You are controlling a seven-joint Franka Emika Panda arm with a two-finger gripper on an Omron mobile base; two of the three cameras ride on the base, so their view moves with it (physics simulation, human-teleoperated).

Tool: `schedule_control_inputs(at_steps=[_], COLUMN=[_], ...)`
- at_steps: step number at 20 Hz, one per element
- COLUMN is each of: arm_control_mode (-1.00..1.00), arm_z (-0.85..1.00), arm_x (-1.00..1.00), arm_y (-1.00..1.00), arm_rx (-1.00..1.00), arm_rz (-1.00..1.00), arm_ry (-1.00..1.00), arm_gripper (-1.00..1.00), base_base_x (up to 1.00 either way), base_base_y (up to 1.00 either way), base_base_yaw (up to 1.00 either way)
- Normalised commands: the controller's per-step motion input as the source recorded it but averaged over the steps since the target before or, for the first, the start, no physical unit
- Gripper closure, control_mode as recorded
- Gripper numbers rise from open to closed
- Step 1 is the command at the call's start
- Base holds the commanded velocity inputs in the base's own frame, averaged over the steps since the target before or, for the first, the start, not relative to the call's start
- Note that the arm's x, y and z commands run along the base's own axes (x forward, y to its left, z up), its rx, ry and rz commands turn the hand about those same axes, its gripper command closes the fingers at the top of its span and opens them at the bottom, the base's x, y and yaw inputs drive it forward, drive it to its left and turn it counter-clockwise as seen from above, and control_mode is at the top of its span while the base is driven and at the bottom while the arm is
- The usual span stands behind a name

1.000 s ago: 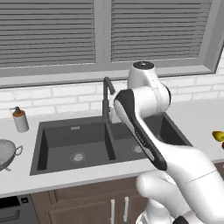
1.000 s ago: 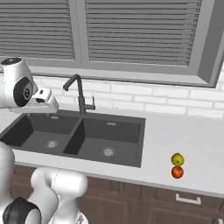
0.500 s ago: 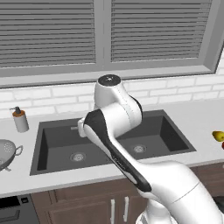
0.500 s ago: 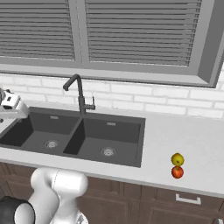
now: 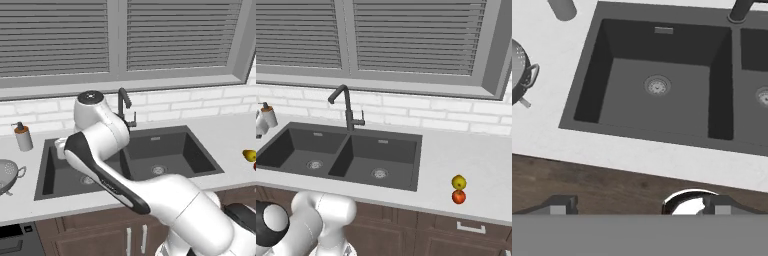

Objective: Put the colander in the sink, put the pear, apple in the colander, and turn on the sink faucet and pour water over the colander.

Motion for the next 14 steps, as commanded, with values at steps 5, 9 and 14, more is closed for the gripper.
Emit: schedule_control_inputs(at_steps=[5,9,14], arm_control_mode=[-1.0,-1.0,-1.0], arm_z=[-0.3,-0.27,-0.08], arm_x=[0.13,0.02,0.1], arm_y=[0.58,0.62,0.55], arm_rx=[0.13,0.13,0.11], arm_rz=[0.0,0.0,-0.01], arm_ry=[0.0,0.0,0.0], arm_gripper=[-1.0,-1.0,-1.0], base_base_x=[0.0,0.0,0.0], base_base_y=[0.0,0.0,0.0], base_base_yaw=[0.0,0.0,0.0])
